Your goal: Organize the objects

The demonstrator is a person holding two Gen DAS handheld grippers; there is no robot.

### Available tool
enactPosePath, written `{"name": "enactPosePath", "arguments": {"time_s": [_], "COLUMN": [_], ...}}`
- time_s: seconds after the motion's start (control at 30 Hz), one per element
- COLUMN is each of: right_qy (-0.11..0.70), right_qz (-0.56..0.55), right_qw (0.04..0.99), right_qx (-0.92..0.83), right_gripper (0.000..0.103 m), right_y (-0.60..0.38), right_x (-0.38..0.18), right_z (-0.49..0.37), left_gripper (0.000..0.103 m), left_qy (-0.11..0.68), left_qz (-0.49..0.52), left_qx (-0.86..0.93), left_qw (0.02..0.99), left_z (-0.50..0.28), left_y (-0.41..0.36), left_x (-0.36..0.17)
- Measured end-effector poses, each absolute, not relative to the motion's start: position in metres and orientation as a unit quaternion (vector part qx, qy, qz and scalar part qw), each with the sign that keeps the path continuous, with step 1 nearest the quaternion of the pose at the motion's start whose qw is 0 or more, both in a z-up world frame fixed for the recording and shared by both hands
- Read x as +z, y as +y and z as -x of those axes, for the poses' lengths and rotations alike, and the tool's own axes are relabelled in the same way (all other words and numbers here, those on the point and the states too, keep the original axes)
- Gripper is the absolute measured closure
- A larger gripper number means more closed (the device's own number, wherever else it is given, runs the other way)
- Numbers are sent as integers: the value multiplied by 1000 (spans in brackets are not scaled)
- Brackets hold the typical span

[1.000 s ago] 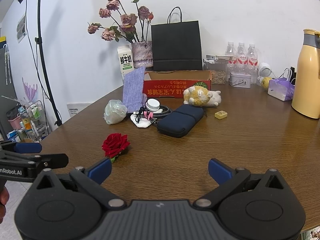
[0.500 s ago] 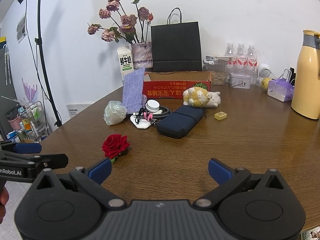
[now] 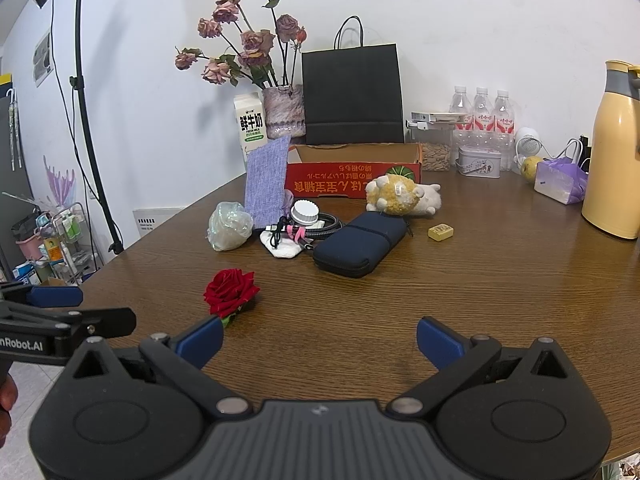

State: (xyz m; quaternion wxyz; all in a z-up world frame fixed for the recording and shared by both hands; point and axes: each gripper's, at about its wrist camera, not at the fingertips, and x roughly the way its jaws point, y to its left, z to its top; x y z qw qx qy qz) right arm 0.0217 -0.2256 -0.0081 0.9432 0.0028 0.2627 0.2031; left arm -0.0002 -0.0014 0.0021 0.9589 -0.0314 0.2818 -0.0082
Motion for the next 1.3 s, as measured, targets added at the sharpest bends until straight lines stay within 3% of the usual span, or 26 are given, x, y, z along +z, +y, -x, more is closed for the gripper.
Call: {"name": "enactPosePath", "arguments": {"time_s": [1.3], "right_qy": [262], "right_qz": [0], "right_qw": [944], "right_qx": [202], "right_gripper": [0], "right_y": [-229], "right_x": [-13], "right_z": [-30], "left_gripper": [0], "left_qy": [293], "left_qz": [31], "left_qx": [-14], "left_qw": [956], "left_z": [-13], "left_y": [-6], "left_x": [-4]}}
